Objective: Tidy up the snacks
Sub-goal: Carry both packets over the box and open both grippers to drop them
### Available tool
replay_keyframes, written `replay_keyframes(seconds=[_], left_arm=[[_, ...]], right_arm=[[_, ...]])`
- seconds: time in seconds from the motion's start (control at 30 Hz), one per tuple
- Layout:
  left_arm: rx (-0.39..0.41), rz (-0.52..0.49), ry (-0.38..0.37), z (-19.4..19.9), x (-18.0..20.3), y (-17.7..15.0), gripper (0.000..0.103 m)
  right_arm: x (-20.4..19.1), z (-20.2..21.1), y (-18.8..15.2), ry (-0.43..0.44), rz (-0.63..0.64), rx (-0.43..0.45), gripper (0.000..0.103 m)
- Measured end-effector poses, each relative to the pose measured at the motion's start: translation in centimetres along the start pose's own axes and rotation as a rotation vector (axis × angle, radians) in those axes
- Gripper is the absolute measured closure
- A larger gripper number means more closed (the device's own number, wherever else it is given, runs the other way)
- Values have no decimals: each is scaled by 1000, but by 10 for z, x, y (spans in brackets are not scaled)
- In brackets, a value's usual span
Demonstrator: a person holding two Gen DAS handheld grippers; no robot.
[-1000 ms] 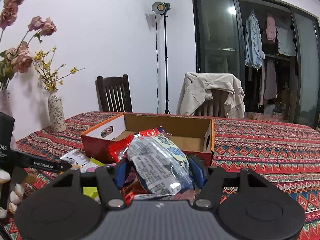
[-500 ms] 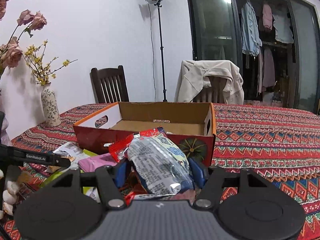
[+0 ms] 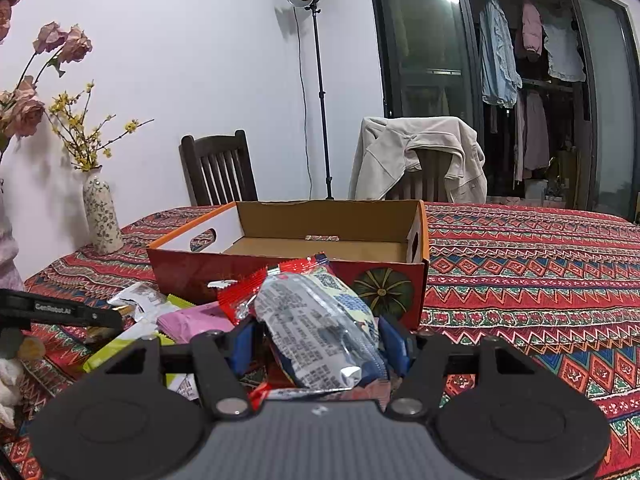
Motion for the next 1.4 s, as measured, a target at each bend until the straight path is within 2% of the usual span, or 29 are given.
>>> replay_keyframes(seconds=[0.3, 0.77, 1.1, 1.4], left_arm=[[86, -40, 24, 25, 8, 9, 60], [209, -145, -22, 45, 66, 58, 60], [233, -145, -18, 26, 97, 94, 60], [224, -116, 22, -19, 115, 126, 60]], right_arm=[[-2, 11, 2, -3, 6, 25, 40], [-3, 16, 44, -40, 24, 97, 40], [2, -9, 85, -75, 22, 110, 40], [12, -66, 119, -92, -22, 67, 40]])
Point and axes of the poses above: each gripper's, at about its wrist camera, not at the fingertips, and z roughly against the way its jaws point, x to its right, y to its top, the point moved 5 cm from there along -z, roughly the way its jaws point, and after that the axes turned 9 degrees about -x, right-handed, at the moved point
